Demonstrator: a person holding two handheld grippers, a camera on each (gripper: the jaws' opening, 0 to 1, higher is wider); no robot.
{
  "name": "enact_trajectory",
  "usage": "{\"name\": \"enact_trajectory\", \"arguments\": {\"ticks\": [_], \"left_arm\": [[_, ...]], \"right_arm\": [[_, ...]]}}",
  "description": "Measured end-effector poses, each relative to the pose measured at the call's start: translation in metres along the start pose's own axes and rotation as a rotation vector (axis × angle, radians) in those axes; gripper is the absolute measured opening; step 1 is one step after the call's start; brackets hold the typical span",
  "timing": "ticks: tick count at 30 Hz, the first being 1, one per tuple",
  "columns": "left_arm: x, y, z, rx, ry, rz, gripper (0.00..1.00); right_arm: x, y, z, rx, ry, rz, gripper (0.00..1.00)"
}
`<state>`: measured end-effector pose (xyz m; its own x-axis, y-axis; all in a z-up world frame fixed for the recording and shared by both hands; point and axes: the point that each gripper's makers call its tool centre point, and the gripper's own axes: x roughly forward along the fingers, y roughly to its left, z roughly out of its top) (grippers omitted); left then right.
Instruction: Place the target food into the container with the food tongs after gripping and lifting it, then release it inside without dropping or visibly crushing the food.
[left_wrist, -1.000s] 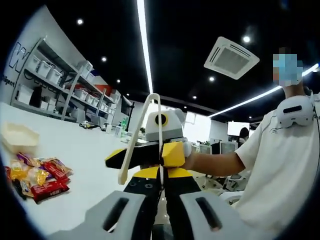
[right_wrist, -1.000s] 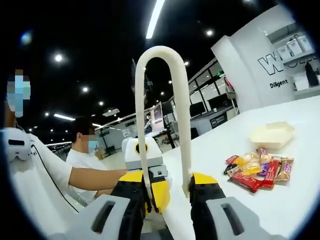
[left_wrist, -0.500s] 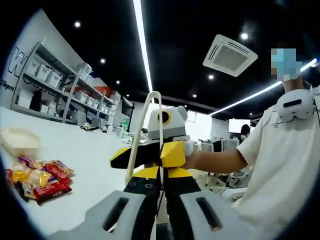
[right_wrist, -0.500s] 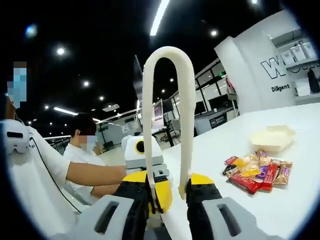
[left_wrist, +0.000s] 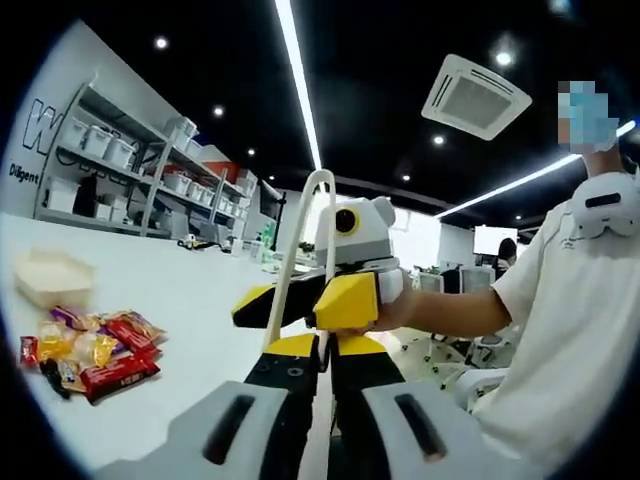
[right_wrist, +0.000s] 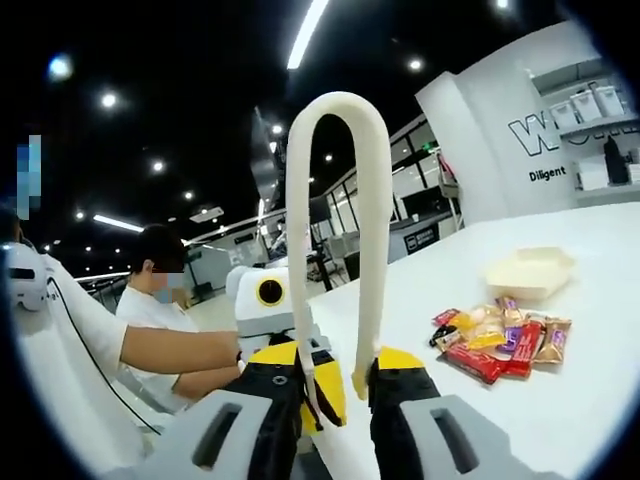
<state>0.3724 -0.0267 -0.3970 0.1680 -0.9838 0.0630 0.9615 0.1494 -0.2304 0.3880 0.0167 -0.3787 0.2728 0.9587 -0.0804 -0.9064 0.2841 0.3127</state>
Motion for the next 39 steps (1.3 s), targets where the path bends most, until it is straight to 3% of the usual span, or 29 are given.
{"name": "enact_trajectory", "arguments": {"ticks": [5,13,19,24,28,32,35,39], "left_arm": [[-0.005,0.002,-0.002,0.003,0.004,0.013,0.04],[-0.011,0.005,-0.012,-0.018,0.044,0.041,0.06],[-0.019,0.015,-0.011,-0.046,0.041,0.09,0.13],[-0.03,0.03,-0.011,-0.071,0.02,0.178,0.26],[-0.037,0.033,-0.009,-0.02,0.013,0.225,0.35],[-0.047,0.048,-0.015,-0.016,0.049,0.322,0.52],[-0.051,0.052,-0.013,-0.023,0.025,0.352,0.68],[-0.058,0.056,-0.013,-0.02,0.015,0.378,0.68]], "right_arm": [[-0.004,-0.005,0.003,0.042,-0.008,-0.014,0.19],[-0.005,-0.01,0.002,0.028,-0.013,-0.045,0.18],[-0.009,-0.024,0.003,0.038,-0.02,-0.098,0.19],[-0.011,-0.036,0.003,0.042,-0.03,-0.147,0.2],[-0.013,-0.044,0.002,0.06,-0.034,-0.171,0.2],[-0.013,-0.051,-0.001,0.066,-0.016,-0.194,0.2],[-0.015,-0.057,0.001,0.065,-0.022,-0.21,0.2],[-0.015,-0.065,0.006,0.074,-0.028,-0.224,0.21]]}}
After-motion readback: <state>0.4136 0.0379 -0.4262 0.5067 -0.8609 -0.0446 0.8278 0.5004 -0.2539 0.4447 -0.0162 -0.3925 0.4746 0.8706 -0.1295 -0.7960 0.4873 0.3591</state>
